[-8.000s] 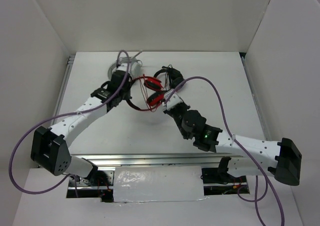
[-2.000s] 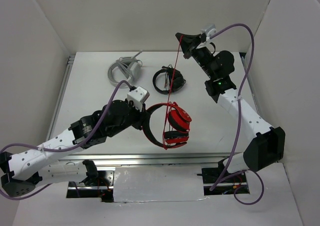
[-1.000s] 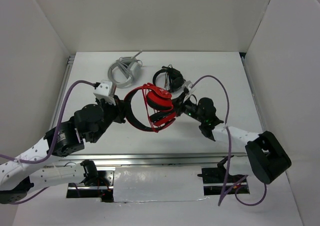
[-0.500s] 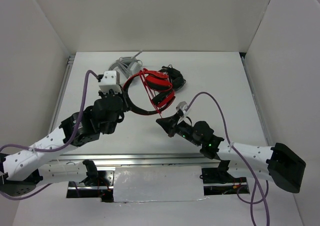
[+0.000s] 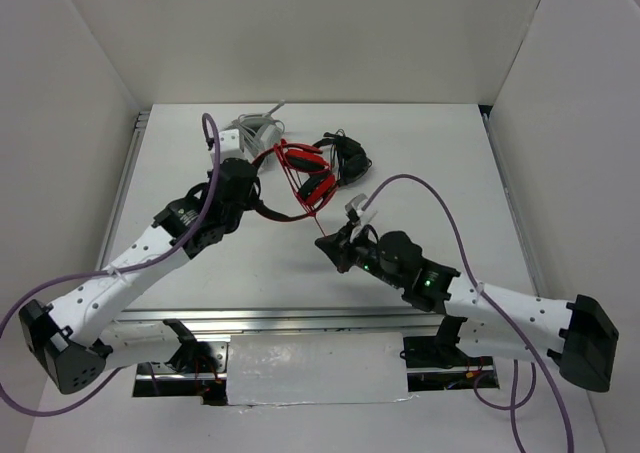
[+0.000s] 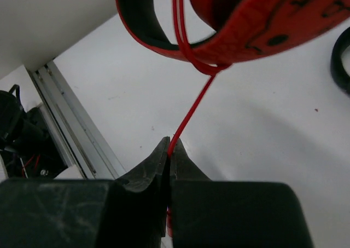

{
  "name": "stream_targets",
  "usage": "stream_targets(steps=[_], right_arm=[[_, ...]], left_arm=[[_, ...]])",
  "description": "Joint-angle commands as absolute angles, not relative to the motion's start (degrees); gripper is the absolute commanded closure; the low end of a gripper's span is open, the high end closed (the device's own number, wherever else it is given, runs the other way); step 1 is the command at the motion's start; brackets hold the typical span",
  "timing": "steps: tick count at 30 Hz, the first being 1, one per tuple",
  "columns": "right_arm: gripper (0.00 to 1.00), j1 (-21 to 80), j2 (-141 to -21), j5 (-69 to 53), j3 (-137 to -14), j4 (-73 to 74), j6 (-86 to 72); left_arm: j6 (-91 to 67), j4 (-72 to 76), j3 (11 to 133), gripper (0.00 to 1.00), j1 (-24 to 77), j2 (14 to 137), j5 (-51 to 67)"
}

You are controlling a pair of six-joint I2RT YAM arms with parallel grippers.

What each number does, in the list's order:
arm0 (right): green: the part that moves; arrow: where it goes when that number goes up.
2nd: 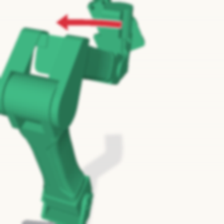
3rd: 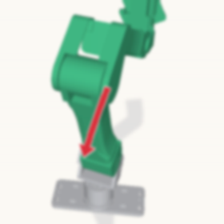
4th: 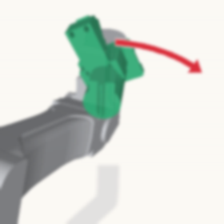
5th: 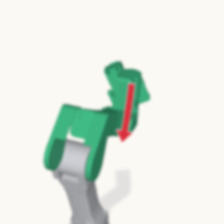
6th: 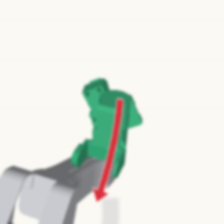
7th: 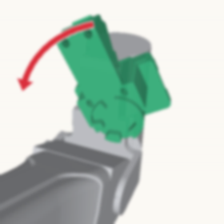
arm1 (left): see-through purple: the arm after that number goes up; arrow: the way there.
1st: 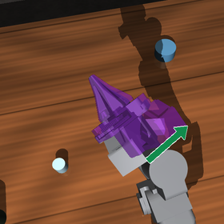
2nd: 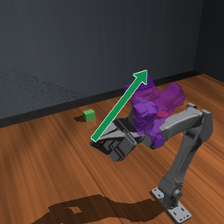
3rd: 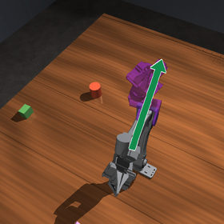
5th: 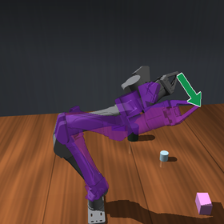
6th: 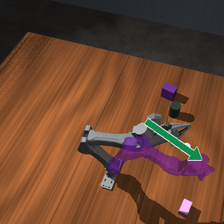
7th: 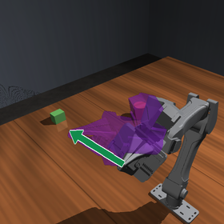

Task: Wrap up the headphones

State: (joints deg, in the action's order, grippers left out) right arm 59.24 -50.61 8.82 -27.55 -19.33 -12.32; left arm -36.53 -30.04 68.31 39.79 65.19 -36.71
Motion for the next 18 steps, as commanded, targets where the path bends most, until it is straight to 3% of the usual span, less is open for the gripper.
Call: stream_targets(steps=[1,6,12,18], right_arm=[[0.99,57.23,-56.06,0.37,-34.96,-10.3,-16.85],[1.0,52.04,-65.99,-10.26,-47.45,2.72,-24.42],[0.94,43.34,-66.88,-27.04,-47.63,-3.16,-34.09],[0.94,39.38,-72.33,-34.01,-50.27,-5.28,-41.91]], left_arm=[[-40.25,-21.53,67.33,1.0,37.35,66.79,-41.75],[-40.69,-19.08,63.99,1.0,37.0,68.64,-41.66],[-40.25,-15.38,59.6,1.0,37.7,70.22,-40.78],[-42.01,-11.87,55.81,1.0,38.85,72.24,-37.44]])
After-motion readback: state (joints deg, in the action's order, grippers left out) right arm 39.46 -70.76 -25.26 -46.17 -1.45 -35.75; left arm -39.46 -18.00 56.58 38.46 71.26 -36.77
